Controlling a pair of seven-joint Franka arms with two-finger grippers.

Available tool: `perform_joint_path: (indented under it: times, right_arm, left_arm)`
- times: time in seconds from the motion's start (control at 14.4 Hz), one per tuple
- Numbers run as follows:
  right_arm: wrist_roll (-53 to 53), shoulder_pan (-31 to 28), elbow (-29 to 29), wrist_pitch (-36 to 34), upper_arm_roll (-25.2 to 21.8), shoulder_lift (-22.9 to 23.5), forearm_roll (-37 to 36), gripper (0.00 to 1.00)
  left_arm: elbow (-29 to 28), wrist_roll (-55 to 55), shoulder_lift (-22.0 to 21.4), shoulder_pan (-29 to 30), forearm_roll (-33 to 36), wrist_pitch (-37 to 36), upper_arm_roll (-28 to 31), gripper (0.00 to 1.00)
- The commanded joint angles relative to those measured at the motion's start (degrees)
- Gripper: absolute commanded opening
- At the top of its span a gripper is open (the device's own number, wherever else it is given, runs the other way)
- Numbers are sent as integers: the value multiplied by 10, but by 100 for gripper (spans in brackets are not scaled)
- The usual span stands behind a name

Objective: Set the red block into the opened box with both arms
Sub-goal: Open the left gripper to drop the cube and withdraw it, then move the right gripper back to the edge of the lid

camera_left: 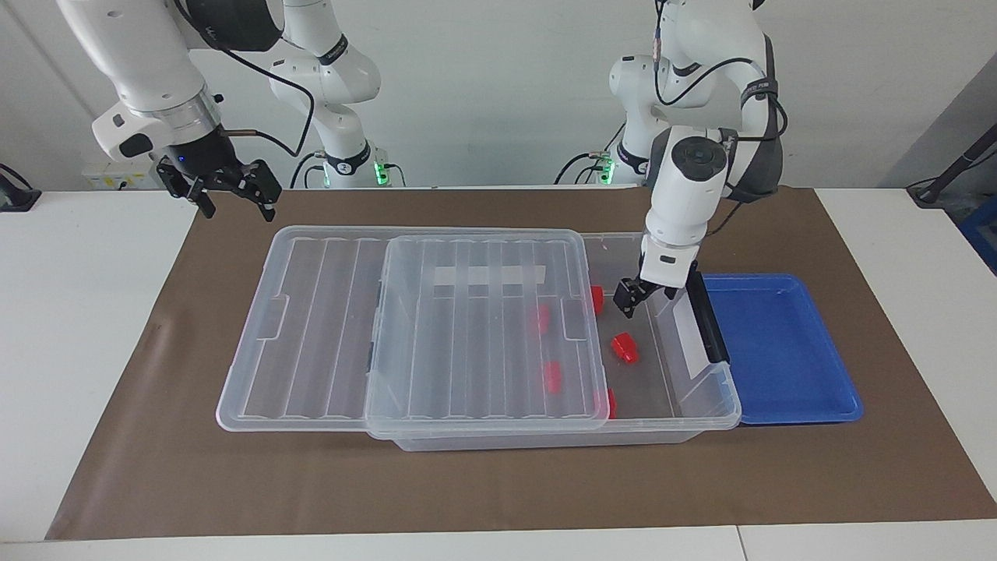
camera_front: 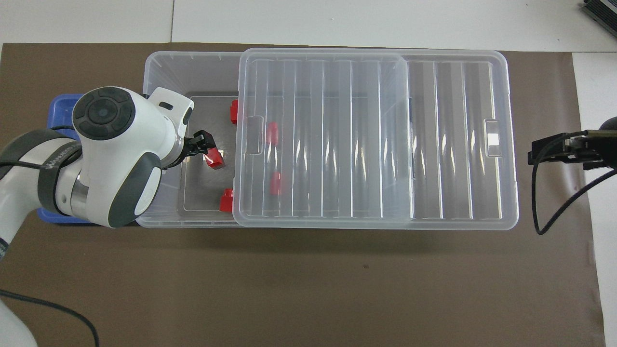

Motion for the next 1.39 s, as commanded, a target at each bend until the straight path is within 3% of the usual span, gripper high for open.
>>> perform_joint_path:
  times: [0.0, 0.35, 0.56, 0.62, 0.69, 0.76, 0.97, 1.32]
  right_arm:
    - [-10, -6, -21, 13, 1, -18, 10, 100]
    - [-11, -6, -21, 13, 1, -18, 10, 100]
    - [-25, -7, -22, 17, 1, -18, 10, 100]
    - [-49, -11, -30, 34, 0, -18, 10, 77]
    - [-75, -22, -36, 51, 0, -18, 10, 35]
    - [-87, -38, -42, 80, 0, -10, 10, 0]
    - [-111, -55, -50, 174, 0, 36, 10, 0]
    - [-167, -74, -30, 295, -1, 132, 3, 0]
  left_arm:
    - [26, -4, -26, -3, 10, -71, 3, 100]
    - [53, 13, -95, 38, -7, -148, 7, 100]
    - [71, 153, -119, 101, -8, -193, 7, 100]
    - [86, 181, -120, 117, -8, -219, 8, 100]
    - [105, 200, -121, 124, -8, -243, 8, 100]
    - [116, 217, -122, 124, -8, -261, 8, 100]
    - [110, 271, -133, 127, -1, -268, 5, 100]
    - [108, 362, -134, 188, -2, -258, 12, 100]
